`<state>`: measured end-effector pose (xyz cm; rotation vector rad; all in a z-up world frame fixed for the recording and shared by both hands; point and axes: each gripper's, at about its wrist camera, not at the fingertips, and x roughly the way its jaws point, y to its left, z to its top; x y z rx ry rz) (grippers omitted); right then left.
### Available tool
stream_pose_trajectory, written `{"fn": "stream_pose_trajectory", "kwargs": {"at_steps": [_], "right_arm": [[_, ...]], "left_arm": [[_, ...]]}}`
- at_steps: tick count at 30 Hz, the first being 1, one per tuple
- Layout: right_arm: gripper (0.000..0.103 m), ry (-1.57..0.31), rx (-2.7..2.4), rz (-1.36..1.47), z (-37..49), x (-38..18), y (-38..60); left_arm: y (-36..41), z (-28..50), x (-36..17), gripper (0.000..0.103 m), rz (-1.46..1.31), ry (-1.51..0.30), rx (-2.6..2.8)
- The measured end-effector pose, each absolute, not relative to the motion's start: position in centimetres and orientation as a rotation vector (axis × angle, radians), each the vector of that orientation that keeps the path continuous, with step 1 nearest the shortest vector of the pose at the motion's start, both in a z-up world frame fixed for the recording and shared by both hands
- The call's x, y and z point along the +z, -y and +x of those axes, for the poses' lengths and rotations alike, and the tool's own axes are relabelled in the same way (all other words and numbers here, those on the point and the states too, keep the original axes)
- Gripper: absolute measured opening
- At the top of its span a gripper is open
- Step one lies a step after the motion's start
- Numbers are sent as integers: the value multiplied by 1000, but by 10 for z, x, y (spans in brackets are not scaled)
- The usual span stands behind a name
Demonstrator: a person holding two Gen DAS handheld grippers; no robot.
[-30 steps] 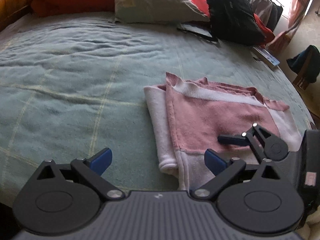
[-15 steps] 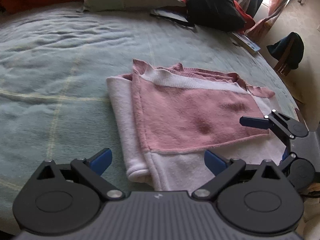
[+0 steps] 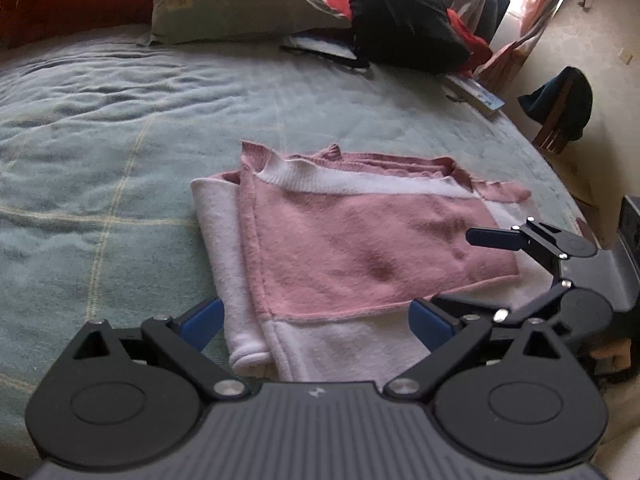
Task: Fold clothes
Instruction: 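Roll the left tool and close it on the sweater strip's end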
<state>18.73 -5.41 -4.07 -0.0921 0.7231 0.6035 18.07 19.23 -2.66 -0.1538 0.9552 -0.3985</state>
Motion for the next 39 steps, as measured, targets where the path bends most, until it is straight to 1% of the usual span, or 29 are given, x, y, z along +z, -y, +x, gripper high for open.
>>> {"fn": "stream_pose_trajectory", "kwargs": {"at_steps": [2, 9, 12, 14, 21, 25, 33, 39], "right_arm": [[103, -720, 569, -46, 191, -40, 72], [103, -811, 459, 68, 198, -60, 115], [103, -812, 465, 78, 191, -55, 111], [103, -807, 488, 70, 186, -50, 106], [103, -786, 518, 8, 174, -44, 88], [103, -796, 532, 36, 175, -45, 89], [103, -804, 518, 49, 178, -47, 94], [103, -807, 527, 55, 177, -47, 94]], "left_arm": [[-196, 183, -30, 98, -164, -963, -387], [-208, 193, -40, 98, -231, -980, -395], [-213, 197, -42, 98, -257, -957, -407], [-222, 204, -48, 98, -321, -952, -426], [-246, 230, -74, 98, -543, -1050, -498], [-247, 246, -85, 98, -579, -1100, -550], [-242, 284, -96, 99, -654, -1093, -616], [-249, 281, -101, 99, -731, -1079, -641]]}}
